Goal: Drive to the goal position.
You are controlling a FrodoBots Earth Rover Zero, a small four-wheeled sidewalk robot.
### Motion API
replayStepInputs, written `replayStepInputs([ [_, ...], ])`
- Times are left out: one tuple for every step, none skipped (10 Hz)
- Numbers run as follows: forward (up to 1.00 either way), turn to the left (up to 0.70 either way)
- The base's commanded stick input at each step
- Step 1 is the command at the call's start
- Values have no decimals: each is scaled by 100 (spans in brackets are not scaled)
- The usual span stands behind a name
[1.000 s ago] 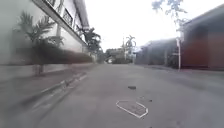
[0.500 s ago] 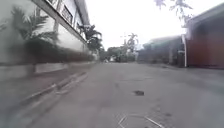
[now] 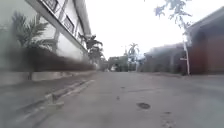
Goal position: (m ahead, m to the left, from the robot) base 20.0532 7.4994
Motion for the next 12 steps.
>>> replayStepInputs([
  [100,0],
  [100,0],
  [100,0],
  [100,0],
  [100,0],
  [100,0],
  [100,0],
  [100,0],
  [100,0],
  [100,0],
  [100,-4],
  [100,-37],
])
